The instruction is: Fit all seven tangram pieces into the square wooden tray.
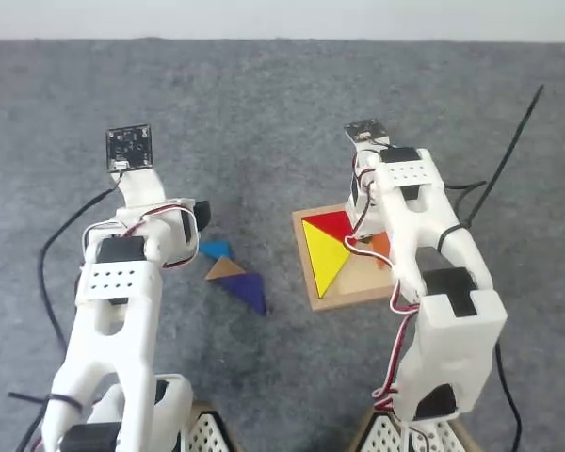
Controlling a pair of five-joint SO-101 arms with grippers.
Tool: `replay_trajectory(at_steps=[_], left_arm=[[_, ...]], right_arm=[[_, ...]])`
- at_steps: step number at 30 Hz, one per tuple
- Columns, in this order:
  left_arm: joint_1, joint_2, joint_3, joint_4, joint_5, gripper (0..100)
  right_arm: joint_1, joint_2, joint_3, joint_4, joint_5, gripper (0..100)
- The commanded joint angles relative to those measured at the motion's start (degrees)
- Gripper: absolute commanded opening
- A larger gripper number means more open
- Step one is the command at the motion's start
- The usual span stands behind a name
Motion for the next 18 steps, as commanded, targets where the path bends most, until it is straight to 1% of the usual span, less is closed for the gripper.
replay_trajectory(at_steps=[1, 3, 5, 9, 10, 14, 18], left_arm=[[-0.35, -0.35, -0.66, -0.79, -0.26, 25], [-0.44, -0.70, -1.36, 0.00, -2.02, 25], [-0.35, -0.26, -4.88, 4.40, -6.33, 25], [1.49, 1.85, -10.77, 12.84, -8.62, 25], [2.37, 3.43, -12.00, 14.33, -10.46, 25], [8.18, 11.78, -18.24, 22.68, -19.52, 25], [10.99, 20.22, -25.54, 30.33, -32.35, 25]], right_arm=[[2.86, -11.21, 2.46, -0.48, 0.62, 28.4], [3.12, -17.36, 6.15, -1.01, 0.62, 28.4], [2.95, -24.57, 11.34, -1.98, 1.05, 28.4], [3.21, -36.26, 24.97, -6.37, 1.32, 28.4], [3.47, -38.29, 28.31, -6.99, 2.02, 28.4], [7.16, -44.00, 39.82, -10.59, 6.15, 28.4], [11.82, -46.99, 48.09, -16.75, 8.70, 28.4]])
